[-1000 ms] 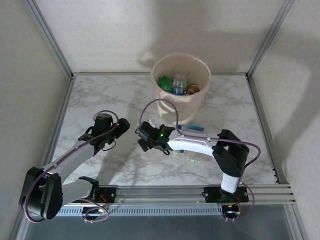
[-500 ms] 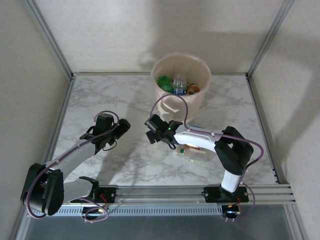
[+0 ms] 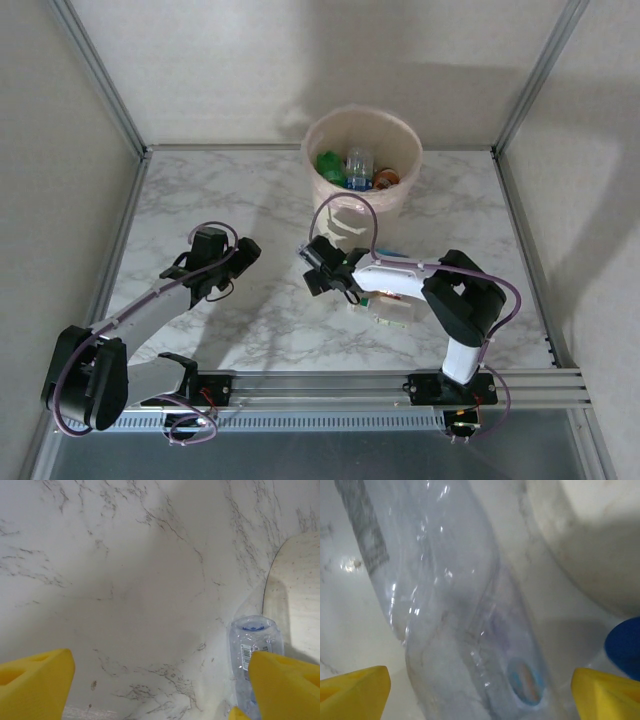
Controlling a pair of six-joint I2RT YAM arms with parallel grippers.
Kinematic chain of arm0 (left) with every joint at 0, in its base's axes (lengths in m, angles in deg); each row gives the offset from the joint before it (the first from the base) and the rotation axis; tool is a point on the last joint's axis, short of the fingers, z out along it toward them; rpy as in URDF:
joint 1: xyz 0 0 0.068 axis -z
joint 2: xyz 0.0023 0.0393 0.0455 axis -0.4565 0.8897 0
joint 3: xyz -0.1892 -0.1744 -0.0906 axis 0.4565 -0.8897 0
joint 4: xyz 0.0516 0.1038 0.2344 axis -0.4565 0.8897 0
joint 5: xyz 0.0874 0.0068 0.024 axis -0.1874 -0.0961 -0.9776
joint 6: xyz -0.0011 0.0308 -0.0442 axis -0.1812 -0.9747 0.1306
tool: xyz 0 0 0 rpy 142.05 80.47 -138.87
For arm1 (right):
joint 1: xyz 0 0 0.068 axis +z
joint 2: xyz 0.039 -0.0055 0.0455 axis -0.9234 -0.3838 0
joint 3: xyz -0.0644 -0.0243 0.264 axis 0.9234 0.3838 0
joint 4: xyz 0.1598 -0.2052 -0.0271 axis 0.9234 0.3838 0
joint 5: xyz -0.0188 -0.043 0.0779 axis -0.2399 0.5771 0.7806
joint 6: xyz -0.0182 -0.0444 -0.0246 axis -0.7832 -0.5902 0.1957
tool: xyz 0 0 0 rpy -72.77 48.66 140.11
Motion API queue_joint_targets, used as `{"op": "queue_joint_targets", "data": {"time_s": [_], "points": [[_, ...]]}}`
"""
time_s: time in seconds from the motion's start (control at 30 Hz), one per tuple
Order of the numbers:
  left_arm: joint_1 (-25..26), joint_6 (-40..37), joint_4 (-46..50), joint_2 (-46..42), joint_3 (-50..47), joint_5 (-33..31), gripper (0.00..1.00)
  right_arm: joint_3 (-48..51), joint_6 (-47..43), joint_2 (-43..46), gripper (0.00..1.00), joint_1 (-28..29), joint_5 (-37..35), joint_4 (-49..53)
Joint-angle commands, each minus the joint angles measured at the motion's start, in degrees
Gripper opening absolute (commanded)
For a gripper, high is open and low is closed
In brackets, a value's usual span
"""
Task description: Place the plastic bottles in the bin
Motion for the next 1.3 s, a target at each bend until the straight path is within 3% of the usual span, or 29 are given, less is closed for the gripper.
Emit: {"op": "queue_joint_targets", "data": {"time_s": [0.0, 0.27, 0.5, 0.7, 0.87, 1.1, 1.27], "points": [[-0.4, 0.6, -0.7, 0.2, 0.7, -0.8, 0.89, 1.2, 1.6, 1.2, 0.9, 0.7, 2.2, -1.3], [-0.4, 0.8, -0.5, 0.1, 0.7, -1.3, 0.89, -0.6, 2.2, 0.6, 0.64, 1.4, 1.5, -1.6], [-0.4, 0.6, -0.3, -0.4, 0.5, -1.8, 0.89, -4.3, 3.2, 3.6, 0.51, 4.1, -0.2, 2.2], [-0.4, -0.5, 0.5, -0.9, 1.1, -2.0, 0.89, -13.4, 4.8, 8.8, 0.43, 8.8, -2.5, 9.7], [-0.3, -2.1, 2.4, -1.9, 2.5, -3.2, 0.89, -28.1, 4.8, 13.2, 0.41, 9.2, -6.0, 16.6], [0.4, -3.0, 2.6, -2.9, 3.6, -1.6, 0.89, -46.7, -0.1, 10.7, 0.44, 3.2, -11.6, 21.2], [3.7, -3.7, 3.9, -3.4, 6.1, -2.2, 0.88, -55.9, 0.1, 5.7, 0.43, -5.8, -9.7, 22.7]]}}
